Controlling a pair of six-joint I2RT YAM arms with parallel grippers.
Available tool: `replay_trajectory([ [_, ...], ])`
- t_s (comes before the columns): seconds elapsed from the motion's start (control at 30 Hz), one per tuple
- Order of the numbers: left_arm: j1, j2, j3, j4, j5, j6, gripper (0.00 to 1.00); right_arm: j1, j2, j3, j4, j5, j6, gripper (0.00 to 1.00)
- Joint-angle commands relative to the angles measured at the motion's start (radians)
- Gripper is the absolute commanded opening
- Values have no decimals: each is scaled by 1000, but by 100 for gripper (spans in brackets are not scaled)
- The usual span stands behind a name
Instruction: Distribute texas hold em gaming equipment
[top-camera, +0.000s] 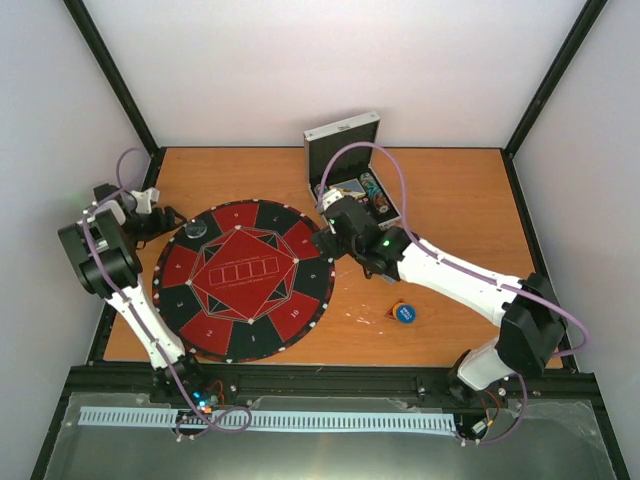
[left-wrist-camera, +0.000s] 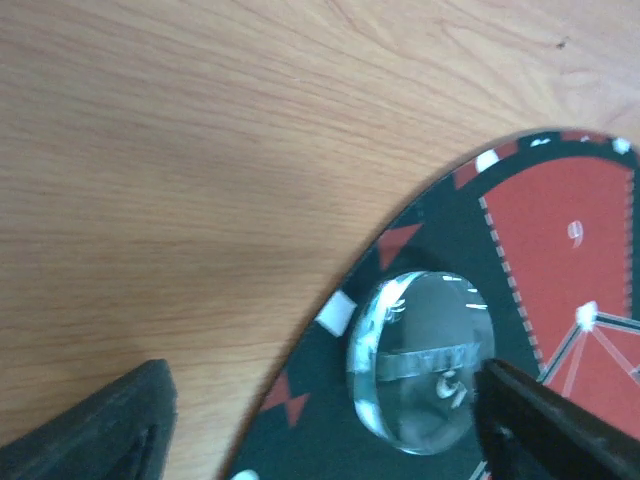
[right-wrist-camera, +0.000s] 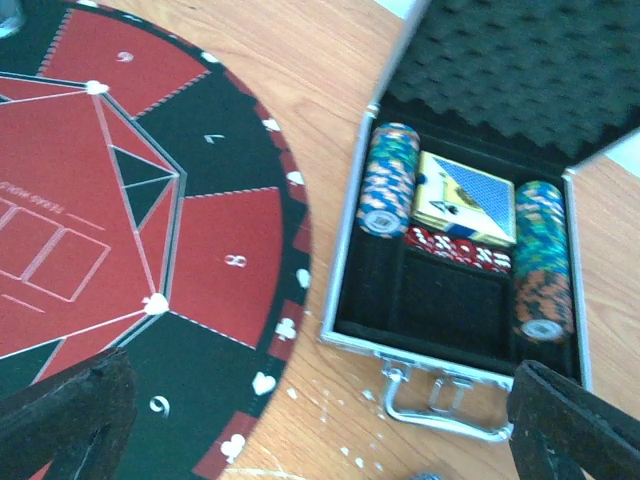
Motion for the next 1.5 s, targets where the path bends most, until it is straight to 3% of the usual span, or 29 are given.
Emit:
replay_trajectory([
  [0.0,9,-94,-14,39,-157,21,88,-43,20,114,-295,110,144,100],
  [0.07,9,-144,-20,41,-160,33,99,-85,30,142,-447,131,244,100],
  [0.17,8,-200,-12,11,-145,48,100,-152,2,127,-625,101,368,100],
  [0.37,-16,-288,5,-61,-119,81,100,-265,-122,8,-743,-15,515,100],
  [0.53,-70,-354,3,-108,-132,108,100,-373,-192,-176,-705,-166,558,99],
  [0.73,-98,-421,-40,-95,-135,126,100,-411,-220,-321,-611,-299,605,78],
  [0.97,-100,-431,-58,-85,-160,126,100,-410,-211,-385,-525,-367,617,76],
  [1.47,-100,-431,-71,-81,-166,125,100,-381,-124,-431,-483,-324,610,72],
])
